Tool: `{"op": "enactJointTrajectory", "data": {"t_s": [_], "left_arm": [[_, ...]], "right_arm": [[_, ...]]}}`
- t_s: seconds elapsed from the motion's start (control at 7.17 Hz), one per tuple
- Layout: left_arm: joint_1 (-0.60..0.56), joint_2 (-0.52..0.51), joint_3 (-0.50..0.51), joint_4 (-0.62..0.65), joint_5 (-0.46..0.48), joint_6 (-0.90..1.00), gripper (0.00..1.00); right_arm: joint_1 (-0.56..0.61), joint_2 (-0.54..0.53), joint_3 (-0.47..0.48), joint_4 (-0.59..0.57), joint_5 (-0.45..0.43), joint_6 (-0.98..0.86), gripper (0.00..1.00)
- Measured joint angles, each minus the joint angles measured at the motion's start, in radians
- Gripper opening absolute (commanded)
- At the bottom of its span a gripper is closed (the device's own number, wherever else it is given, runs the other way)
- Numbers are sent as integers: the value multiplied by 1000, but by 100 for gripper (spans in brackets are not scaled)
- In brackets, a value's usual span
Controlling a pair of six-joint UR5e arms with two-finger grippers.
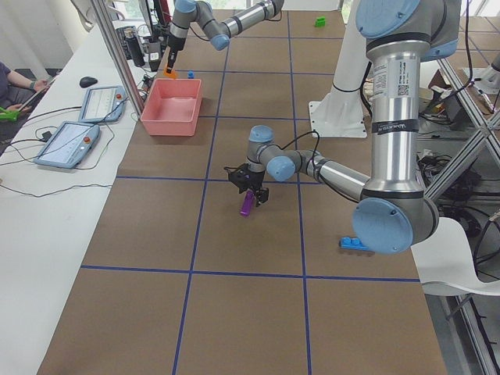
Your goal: Put all blocks into box
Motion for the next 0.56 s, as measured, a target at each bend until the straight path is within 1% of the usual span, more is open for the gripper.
{"op": "enactJointTrajectory", "data": {"t_s": [0.14,0.28,0.42,0.56], "left_arm": [[1,-1,2,0,1,-2,99],[1,-3,5,-1,3,-2,94],[3,-5,8,-1,13,-3,93],[8,-8,19,-2,31,-3,92]], "right_arm": [[-18,20,-42,24,-38,0,99],[-31,36,-81,54,-66,1,100],[-36,48,-105,74,-77,5,100],[-32,60,-116,82,-68,10,100]]}}
